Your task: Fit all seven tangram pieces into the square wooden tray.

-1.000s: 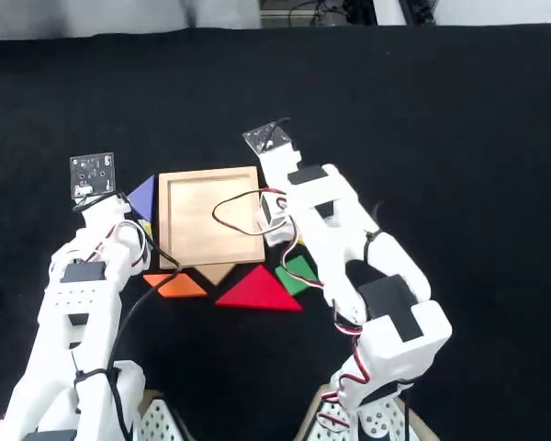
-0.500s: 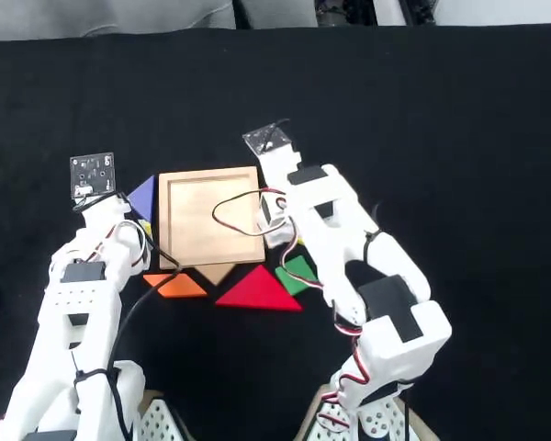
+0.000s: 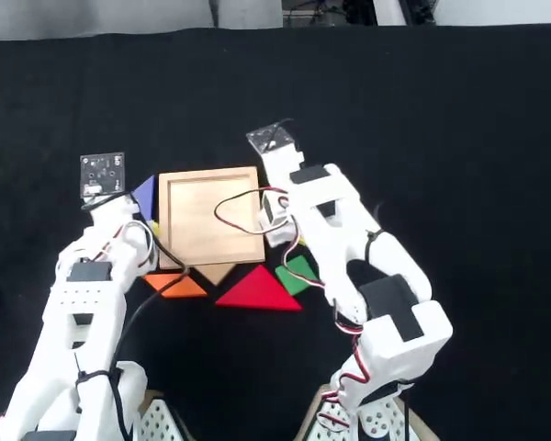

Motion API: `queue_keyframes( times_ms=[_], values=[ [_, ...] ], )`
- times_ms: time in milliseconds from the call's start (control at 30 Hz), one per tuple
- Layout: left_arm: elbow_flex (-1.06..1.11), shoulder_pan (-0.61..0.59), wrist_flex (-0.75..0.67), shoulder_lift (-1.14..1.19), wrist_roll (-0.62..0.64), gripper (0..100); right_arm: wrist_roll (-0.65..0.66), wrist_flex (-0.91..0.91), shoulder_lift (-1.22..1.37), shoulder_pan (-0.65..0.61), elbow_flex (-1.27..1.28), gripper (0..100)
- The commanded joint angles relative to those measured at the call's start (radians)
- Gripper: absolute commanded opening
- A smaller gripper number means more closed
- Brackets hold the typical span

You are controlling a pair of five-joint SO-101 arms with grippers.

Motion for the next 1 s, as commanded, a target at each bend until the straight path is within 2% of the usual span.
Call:
queue_keyframes(
  times_ms=[0, 200, 433, 600, 833, 967],
  values=[
    [-0.008, 0.025, -0.018, -0.005, 0.005, 14, 0.008, -0.015, -0.007, 0.015, -0.018, 40.0],
    [-0.008, 0.019, -0.018, -0.005, 0.005, 14, 0.008, -0.037, 0.028, 0.017, -0.039, 40.0],
    [-0.008, 0.018, -0.015, -0.009, 0.005, 14, 0.0, 0.112, 0.171, 0.018, -0.208, 40.0],
    [-0.008, 0.018, -0.014, -0.011, 0.005, 14, -0.003, 0.135, 0.194, 0.02, -0.237, 39.1],
    [-0.01, 0.018, -0.014, -0.011, 0.005, 14, -0.044, 0.137, 0.194, 0.02, -0.237, 16.5],
    [-0.01, 0.018, -0.014, -0.011, 0.005, 14, -0.049, 0.153, 0.194, 0.02, -0.239, 24.1]
  ],
)
